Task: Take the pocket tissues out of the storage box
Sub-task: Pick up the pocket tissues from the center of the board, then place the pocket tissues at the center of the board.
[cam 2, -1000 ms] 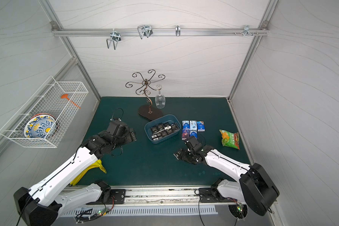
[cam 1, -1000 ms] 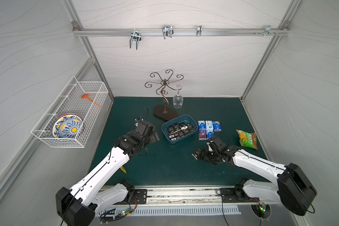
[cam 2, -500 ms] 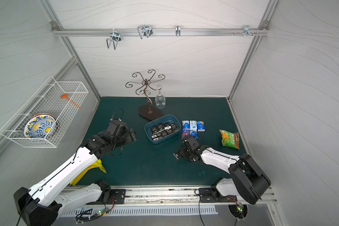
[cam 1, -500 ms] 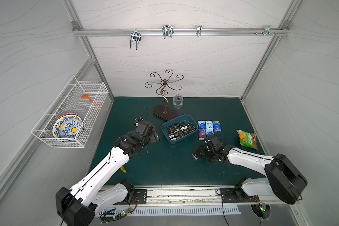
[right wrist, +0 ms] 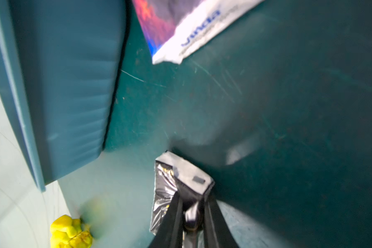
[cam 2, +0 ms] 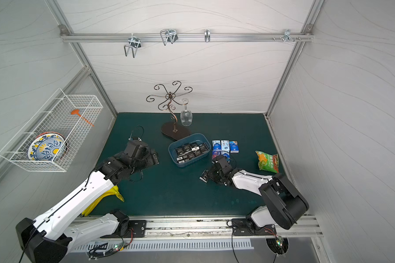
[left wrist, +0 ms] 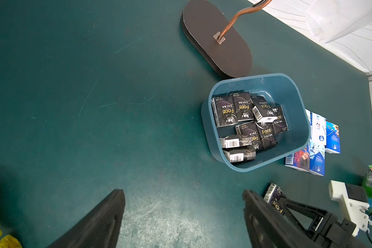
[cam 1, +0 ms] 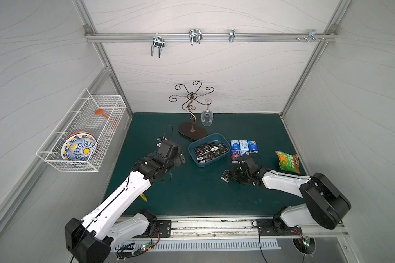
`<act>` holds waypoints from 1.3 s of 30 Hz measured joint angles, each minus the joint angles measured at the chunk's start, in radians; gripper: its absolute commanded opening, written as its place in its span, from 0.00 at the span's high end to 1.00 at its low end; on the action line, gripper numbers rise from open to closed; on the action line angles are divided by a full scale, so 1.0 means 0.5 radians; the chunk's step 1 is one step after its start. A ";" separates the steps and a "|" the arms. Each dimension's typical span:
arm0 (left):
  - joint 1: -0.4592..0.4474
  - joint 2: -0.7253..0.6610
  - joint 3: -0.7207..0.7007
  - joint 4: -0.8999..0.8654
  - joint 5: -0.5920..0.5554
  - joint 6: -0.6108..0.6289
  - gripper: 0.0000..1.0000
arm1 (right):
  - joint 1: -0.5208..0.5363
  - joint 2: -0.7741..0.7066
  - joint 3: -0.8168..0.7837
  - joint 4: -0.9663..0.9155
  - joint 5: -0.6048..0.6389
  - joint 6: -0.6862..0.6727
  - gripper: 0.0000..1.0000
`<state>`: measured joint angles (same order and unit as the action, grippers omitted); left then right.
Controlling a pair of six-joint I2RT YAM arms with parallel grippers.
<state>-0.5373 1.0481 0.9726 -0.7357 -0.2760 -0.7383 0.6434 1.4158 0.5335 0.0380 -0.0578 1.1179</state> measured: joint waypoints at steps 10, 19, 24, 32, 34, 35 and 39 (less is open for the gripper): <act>0.000 0.000 0.000 0.002 0.000 0.002 0.10 | -0.668 -0.475 0.116 -0.555 -0.159 -0.601 0.82; 0.000 0.017 0.000 0.012 0.009 0.005 0.10 | -1.380 -0.424 0.452 -0.885 -0.428 -1.213 0.80; 0.000 0.091 0.008 0.050 0.029 0.013 0.11 | -1.483 -0.195 0.515 -0.991 -0.494 -1.394 0.80; -0.001 0.143 0.022 0.076 0.078 0.026 0.11 | -1.484 0.058 0.611 -1.071 -0.456 -1.550 0.76; -0.001 0.143 0.022 0.076 0.086 0.026 0.11 | -1.484 0.112 0.630 -1.088 -0.437 -1.563 0.76; -0.001 0.143 0.022 0.076 0.090 0.026 0.11 | -1.484 0.141 0.639 -1.088 -0.424 -1.572 0.75; -0.001 0.141 0.022 0.076 0.092 0.026 0.11 | -1.479 0.243 0.675 -1.089 -0.379 -1.601 0.63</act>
<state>-0.5377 1.1187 0.9836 -0.6979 -0.2298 -0.7254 -0.0959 1.5372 0.8711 -0.5064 -0.2474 0.3176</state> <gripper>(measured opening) 0.895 0.308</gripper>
